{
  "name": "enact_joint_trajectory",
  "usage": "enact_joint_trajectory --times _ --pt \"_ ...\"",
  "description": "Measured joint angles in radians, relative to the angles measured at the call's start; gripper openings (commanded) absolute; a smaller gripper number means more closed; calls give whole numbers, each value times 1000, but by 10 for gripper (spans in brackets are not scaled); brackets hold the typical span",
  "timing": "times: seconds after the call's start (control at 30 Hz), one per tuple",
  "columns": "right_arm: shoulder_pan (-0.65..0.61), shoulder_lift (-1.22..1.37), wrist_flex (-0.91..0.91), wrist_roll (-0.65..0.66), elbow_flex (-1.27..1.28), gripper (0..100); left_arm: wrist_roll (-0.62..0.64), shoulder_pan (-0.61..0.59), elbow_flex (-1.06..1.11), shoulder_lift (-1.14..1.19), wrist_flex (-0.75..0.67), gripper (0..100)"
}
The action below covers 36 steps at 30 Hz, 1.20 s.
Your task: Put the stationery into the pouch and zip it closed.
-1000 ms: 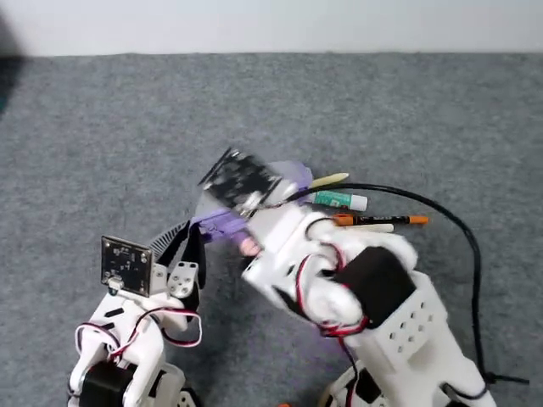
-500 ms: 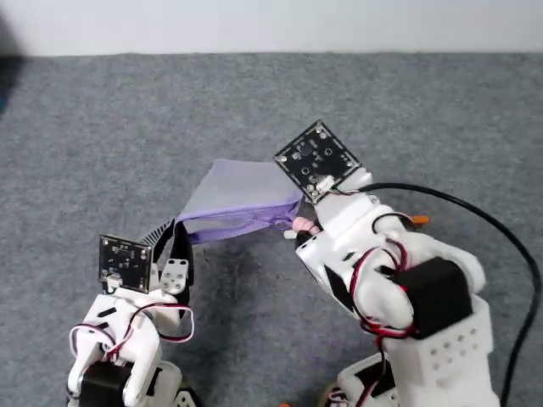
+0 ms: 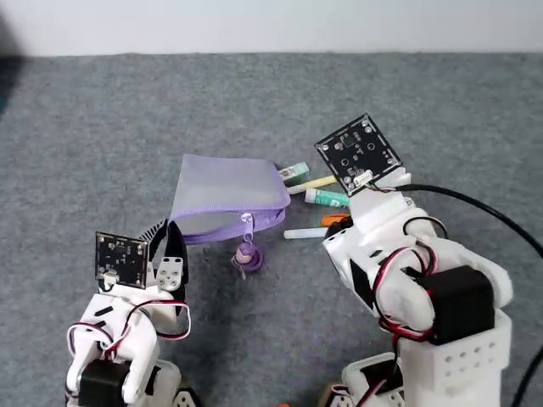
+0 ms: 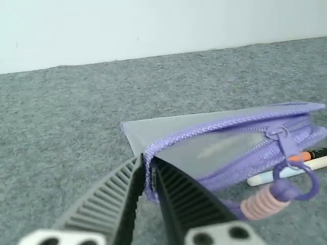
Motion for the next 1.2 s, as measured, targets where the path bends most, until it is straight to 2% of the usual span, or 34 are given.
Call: enact_joint_trajectory --times 0.1,0.17,0.3,0.37,0.57,0.7,0.9,0.97,1.07,1.2 --pt "-68 2 0 -8 0 22 0 0 0 0 0 12" --pt "-133 3 0 -71 0 76 0 0 0 0 0 12" --pt "-279 63 -2 -296 0 230 0 18 0 0 0 12" --pt "-325 109 -2 -411 0 247 0 41 0 0 0 12" --pt "-407 247 -63 -552 0 164 -2 58 0 -2 0 12" --pt "-427 344 -114 -574 0 110 -2 58 0 -2 0 12" --pt "-427 473 -141 -575 0 108 -2 58 0 -2 0 12" --pt "-416 502 -150 -575 0 96 -2 58 0 -2 0 12" --pt "-381 514 -150 -575 0 6 -2 58 0 -2 0 12" --pt "-318 516 -146 -560 0 8 -2 61 0 0 0 12"
